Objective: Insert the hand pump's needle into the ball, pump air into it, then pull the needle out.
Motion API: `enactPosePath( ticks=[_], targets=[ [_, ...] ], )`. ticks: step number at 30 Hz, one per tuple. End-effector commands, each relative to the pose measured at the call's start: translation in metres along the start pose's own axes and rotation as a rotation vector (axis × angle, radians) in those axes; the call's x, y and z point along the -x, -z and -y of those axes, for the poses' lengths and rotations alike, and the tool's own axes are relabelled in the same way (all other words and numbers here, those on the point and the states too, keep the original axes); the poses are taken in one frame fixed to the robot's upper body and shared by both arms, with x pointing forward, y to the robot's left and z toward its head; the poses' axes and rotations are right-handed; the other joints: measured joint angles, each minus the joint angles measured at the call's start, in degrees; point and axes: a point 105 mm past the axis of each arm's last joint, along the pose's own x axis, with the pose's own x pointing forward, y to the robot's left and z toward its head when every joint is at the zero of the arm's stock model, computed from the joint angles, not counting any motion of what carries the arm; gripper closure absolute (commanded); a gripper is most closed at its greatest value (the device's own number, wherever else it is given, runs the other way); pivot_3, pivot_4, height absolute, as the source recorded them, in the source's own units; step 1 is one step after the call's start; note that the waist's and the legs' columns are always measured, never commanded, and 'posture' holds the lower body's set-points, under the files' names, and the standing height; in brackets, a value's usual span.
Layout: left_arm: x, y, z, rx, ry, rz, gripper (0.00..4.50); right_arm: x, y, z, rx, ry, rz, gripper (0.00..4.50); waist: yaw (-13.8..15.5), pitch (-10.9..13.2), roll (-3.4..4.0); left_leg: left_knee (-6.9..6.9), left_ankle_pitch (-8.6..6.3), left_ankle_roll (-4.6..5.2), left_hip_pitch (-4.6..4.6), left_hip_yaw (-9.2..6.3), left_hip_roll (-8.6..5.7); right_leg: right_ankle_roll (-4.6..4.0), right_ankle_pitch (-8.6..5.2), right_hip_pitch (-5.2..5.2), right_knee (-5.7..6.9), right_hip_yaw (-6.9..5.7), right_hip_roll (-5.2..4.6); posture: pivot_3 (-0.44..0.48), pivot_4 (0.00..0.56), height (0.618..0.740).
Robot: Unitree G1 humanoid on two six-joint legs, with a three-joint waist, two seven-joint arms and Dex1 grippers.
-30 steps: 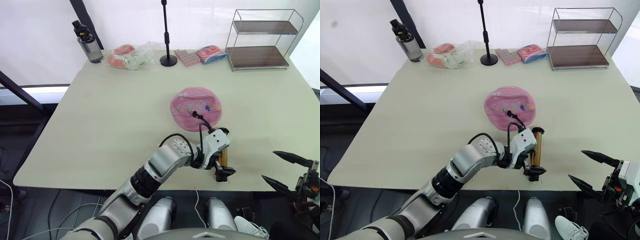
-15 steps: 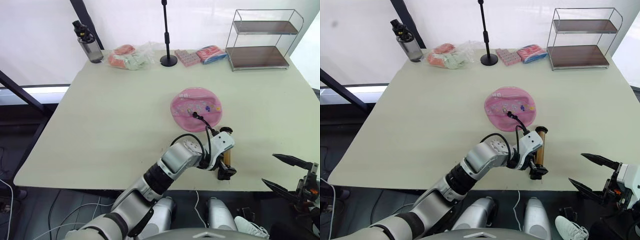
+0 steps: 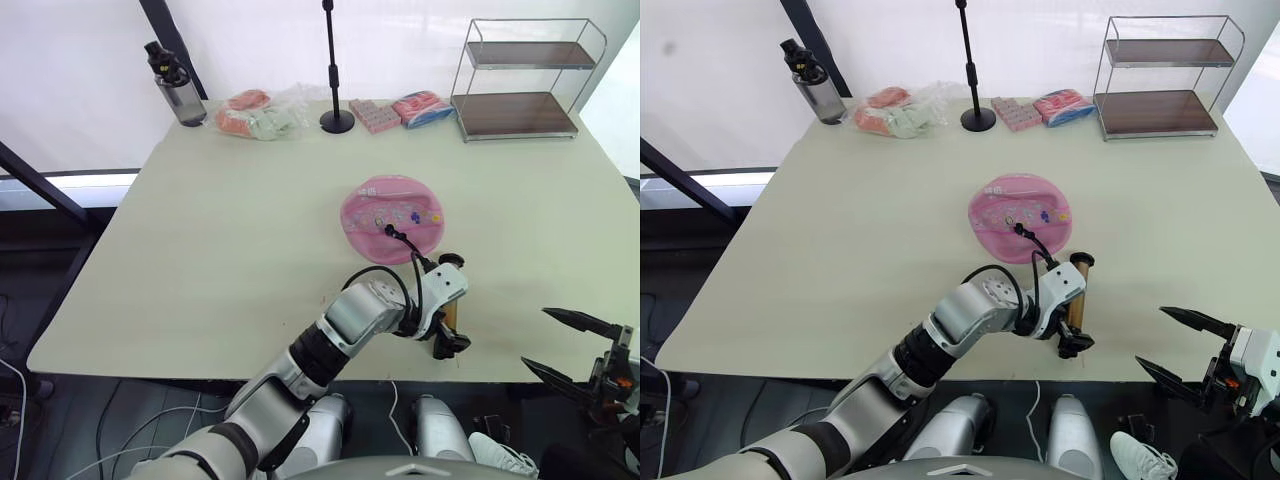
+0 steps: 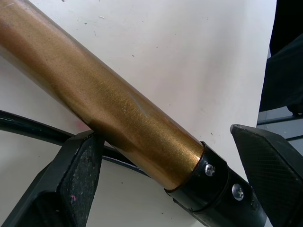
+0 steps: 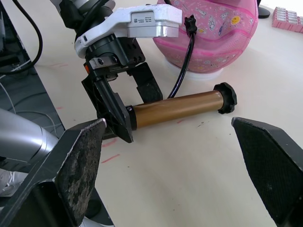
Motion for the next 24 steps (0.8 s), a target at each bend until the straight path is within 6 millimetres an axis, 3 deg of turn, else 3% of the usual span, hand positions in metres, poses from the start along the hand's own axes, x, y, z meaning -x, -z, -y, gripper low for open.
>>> enactPosePath(
  ticks=[1, 2, 3, 5, 6, 7, 8, 10, 24],
  targets=[
    [0.001, 0.003, -0.003, 0.005, -0.008, -0.022, 0.96, -0.001, -0.004, 0.000, 0.026, -0.011, 0.017, 0.00, 0.0, 0.0, 0.00, 0.00, 0.00, 0.00, 0.00, 0.00, 0.00, 0.00, 0.00, 0.00, 0.00, 0.00, 0.00, 0.000, 0.150, 0.736],
    [0.002, 0.004, -0.004, 0.006, -0.009, -0.022, 0.96, -0.002, -0.004, 0.000, 0.027, -0.012, 0.016, 0.00, 0.0, 0.0, 0.00, 0.00, 0.00, 0.00, 0.00, 0.00, 0.00, 0.00, 0.00, 0.00, 0.00, 0.00, 0.00, 0.000, 0.150, 0.736],
    [0.002, 0.004, -0.005, 0.005, -0.011, -0.022, 1.67, -0.002, -0.004, 0.000, 0.027, -0.013, 0.015, 0.00, 0.0, 0.0, 0.00, 0.00, 0.00, 0.00, 0.00, 0.00, 0.00, 0.00, 0.00, 0.00, 0.00, 0.00, 0.00, 0.000, 0.150, 0.736],
    [0.004, 0.004, -0.006, 0.004, -0.014, -0.022, 1.90, -0.002, -0.003, 0.001, 0.027, -0.014, 0.016, 0.00, 0.0, 0.0, 0.01, 0.00, 0.00, 0.00, -0.01, 0.00, 0.00, 0.00, 0.00, 0.00, -0.01, 0.00, 0.00, 0.000, 0.150, 0.736],
    [0.005, 0.004, -0.007, 0.003, -0.016, -0.020, 2.42, -0.003, -0.003, 0.001, 0.028, -0.015, 0.016, 0.00, 0.0, 0.0, 0.01, 0.00, 0.00, 0.00, -0.01, 0.00, 0.00, 0.00, 0.00, 0.00, -0.01, 0.00, 0.00, 0.000, 0.150, 0.736],
    [0.007, 0.003, -0.008, 0.003, -0.017, -0.015, 2.60, -0.003, -0.003, 0.001, 0.028, -0.016, 0.016, 0.00, 0.0, 0.0, 0.01, 0.00, 0.00, 0.00, 0.00, 0.00, 0.00, 0.00, 0.00, 0.00, 0.00, 0.00, 0.00, 0.000, 0.150, 0.736],
    [0.009, 0.002, -0.009, 0.002, -0.017, -0.010, 3.06, -0.003, -0.003, 0.001, 0.029, -0.016, 0.016, 0.00, 0.0, 0.0, 0.01, 0.00, 0.00, -0.01, 0.00, -0.01, 0.00, 0.00, 0.00, 0.00, 0.00, 0.00, 0.00, 0.000, 0.150, 0.736],
    [0.013, -0.001, -0.010, -0.008, -0.011, 0.009, 3.43, -0.004, -0.003, 0.002, 0.029, -0.018, 0.017, 0.00, -0.1, 0.0, 0.01, 0.00, 0.00, -0.01, 0.00, -0.01, 0.00, 0.00, 0.00, 0.00, 0.00, 0.00, 0.01, 0.000, 0.150, 0.736],
    [0.062, -0.028, -0.008, -0.148, 0.068, 0.259, 3.43, -0.013, -0.011, 0.004, 0.007, -0.008, 0.076, 0.00, -0.1, -0.1, 0.17, 0.00, 0.08, -0.13, -0.03, -0.01, 0.00, -0.01, 0.00, -0.01, -0.01, 0.01, -0.01, 0.000, 0.150, 0.736]
  ],
)
